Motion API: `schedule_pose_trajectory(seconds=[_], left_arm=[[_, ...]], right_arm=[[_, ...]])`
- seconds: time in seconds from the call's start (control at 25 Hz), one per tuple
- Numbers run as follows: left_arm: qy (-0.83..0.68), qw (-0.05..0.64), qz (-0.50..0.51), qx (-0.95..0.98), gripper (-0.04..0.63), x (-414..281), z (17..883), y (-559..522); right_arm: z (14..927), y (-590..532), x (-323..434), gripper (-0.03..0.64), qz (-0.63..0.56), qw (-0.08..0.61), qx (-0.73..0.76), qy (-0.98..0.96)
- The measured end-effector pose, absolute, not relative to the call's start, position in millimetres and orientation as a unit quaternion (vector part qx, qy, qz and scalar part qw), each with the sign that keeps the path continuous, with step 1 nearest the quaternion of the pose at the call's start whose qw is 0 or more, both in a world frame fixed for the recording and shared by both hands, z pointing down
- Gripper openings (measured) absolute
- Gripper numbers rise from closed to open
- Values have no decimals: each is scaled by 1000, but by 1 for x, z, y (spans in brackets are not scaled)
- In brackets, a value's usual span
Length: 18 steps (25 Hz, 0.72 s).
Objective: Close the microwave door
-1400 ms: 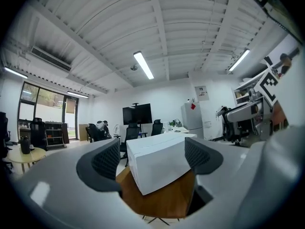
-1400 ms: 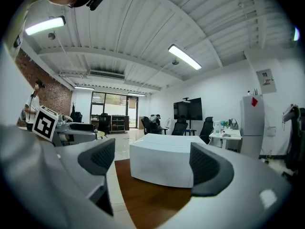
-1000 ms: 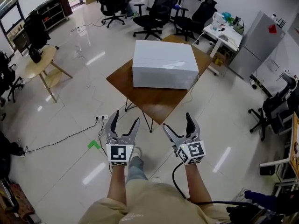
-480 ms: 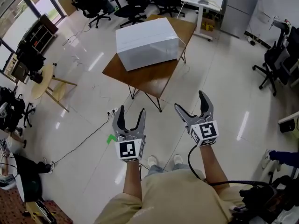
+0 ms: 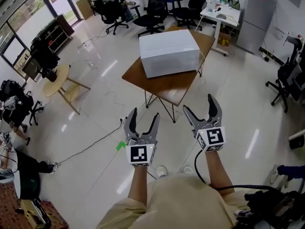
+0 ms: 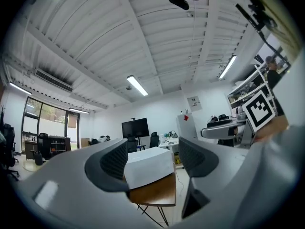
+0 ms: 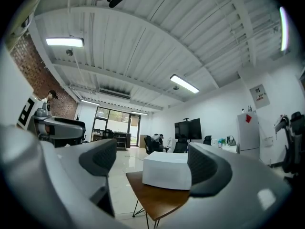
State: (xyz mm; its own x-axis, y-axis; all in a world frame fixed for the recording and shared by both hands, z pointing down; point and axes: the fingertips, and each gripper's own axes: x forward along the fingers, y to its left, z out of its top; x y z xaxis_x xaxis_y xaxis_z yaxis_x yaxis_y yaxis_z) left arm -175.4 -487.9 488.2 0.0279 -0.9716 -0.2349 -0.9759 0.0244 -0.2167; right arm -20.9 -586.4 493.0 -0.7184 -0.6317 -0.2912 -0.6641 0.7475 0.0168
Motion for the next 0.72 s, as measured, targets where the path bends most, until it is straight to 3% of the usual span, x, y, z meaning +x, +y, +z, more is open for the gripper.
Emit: schedule_pose_trajectory(seconds=[0.72], left_arm=[[695,171,54,-697,328,-225,472,-454]], right_arm=[[471,-553,-74,408,87,131,-336,929]])
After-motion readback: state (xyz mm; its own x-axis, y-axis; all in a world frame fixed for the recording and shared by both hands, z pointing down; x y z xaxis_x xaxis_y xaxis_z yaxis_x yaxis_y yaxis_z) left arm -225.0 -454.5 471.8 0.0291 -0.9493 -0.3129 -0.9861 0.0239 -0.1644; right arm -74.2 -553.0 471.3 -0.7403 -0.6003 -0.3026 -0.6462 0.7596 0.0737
